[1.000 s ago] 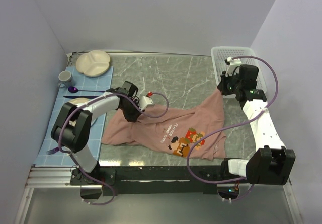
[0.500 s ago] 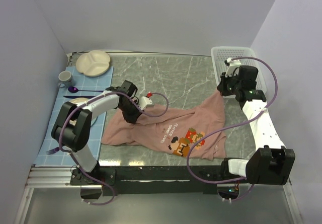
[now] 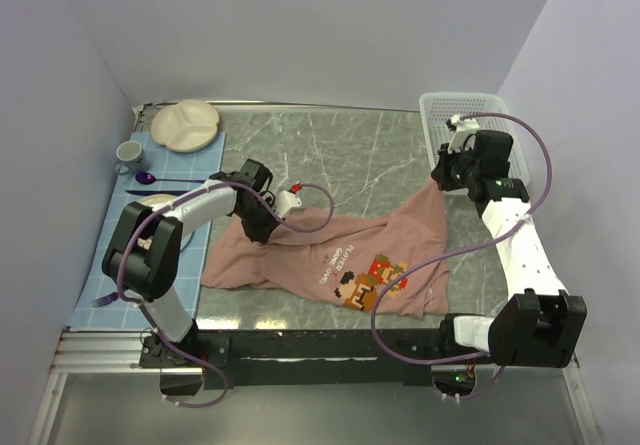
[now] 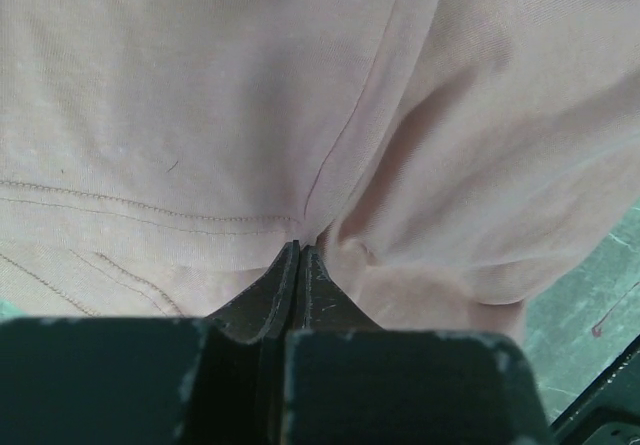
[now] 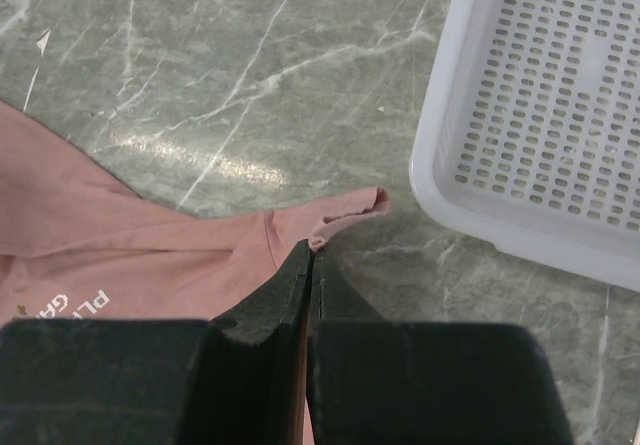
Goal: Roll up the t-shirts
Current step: Flatten out the T-shirt at the center of the board, then fold the T-shirt at the center of the board.
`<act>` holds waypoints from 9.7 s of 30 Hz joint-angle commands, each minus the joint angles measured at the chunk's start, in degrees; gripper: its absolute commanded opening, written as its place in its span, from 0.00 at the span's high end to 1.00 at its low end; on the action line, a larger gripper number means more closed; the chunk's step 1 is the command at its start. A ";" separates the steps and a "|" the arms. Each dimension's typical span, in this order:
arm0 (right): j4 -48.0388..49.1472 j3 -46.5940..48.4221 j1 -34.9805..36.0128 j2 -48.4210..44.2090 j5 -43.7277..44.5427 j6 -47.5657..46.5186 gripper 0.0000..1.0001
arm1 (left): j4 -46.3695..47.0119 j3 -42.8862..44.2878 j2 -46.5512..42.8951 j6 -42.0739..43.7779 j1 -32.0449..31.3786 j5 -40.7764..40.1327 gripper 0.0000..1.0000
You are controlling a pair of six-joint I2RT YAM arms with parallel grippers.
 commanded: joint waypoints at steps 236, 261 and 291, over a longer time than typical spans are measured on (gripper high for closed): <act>-13.52 65.25 7.72 54.69 4.05 -5.84 0.37 | 6.28 61.04 25.67 -24.61 21.17 -6.51 0.29; -1.73 78.97 8.25 75.26 16.45 2.86 0.39 | 9.73 63.86 36.59 -27.61 20.64 -16.72 0.37; 0.11 81.00 10.28 83.62 33.32 -18.92 0.90 | 7.44 56.29 25.34 -33.59 18.97 -10.12 0.39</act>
